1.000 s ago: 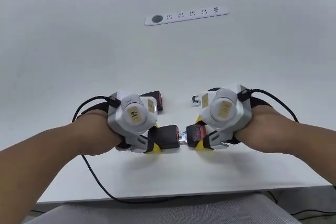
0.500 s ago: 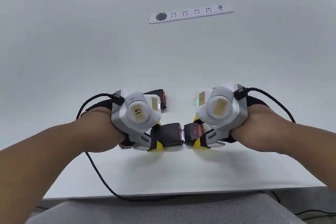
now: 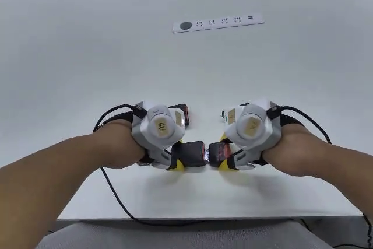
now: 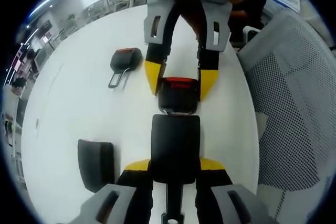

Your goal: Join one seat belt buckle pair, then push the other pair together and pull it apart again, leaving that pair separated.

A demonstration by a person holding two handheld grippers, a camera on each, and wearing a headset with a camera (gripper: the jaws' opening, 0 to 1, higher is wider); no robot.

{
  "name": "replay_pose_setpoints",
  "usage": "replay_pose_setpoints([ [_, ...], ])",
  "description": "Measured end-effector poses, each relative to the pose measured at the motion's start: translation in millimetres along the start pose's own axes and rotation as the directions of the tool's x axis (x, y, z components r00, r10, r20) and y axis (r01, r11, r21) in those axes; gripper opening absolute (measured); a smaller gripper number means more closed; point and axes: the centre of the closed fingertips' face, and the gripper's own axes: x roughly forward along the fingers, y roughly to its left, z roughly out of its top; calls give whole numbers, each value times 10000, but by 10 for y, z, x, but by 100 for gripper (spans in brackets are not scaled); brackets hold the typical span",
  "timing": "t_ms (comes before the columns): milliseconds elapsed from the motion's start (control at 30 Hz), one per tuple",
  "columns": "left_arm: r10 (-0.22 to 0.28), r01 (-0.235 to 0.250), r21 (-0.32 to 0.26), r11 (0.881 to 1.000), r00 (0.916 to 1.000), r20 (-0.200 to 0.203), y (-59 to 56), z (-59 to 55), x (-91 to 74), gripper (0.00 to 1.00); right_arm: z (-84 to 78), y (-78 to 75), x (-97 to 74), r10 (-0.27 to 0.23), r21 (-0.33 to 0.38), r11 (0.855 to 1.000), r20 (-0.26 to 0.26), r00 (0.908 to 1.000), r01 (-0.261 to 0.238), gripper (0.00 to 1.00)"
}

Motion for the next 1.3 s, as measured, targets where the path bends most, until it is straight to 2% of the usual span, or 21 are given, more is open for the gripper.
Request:
replay_pose_setpoints([
  [533, 1, -5, -141, 9999, 9997, -231, -13, 1, -21, 31, 9, 23, -40, 5, 10, 10000, -4, 10000, -5, 32],
  [667, -2, -1, -64, 10000, 9988, -498, -32, 31, -11, 32, -1, 29, -45, 101, 38, 9999, -96, 9999, -101, 33],
  [800, -101, 95, -88, 9999, 9980, -626, -14, 13, -18, 32, -10, 11, -23, 230, 129, 9997, -79, 9997, -229, 33],
  [900, -71, 66, -74, 10000, 9983, -576, -6, 7, -13, 33, -14, 13, -12, 382, -120, 9992, -74, 9992, -383, 34],
  [1033, 61, -65, -77, 9999, 9985, -541, 2, 5, -23, 33, -8, 20, -11, 383, -73, 9992, -100, 9992, -384, 34],
  [1167, 23, -39, -363, 9993, 9990, -439, 13, -2, -18, 34, -5, 21, -17, 305, -219, 9993, -103, 9995, -307, 35],
  [1200, -32, 12, -579, 9983, 9994, -359, 25, -7, -19, 34, 0, 19, -22, 289, -201, 9994, -64, 9996, -290, 35],
  [1300, 43, -64, -664, 9978, 9995, -318, 25, -19, -52, 34, 9, 1, -68, 284, -23, 9996, -47, 9996, -284, 34],
])
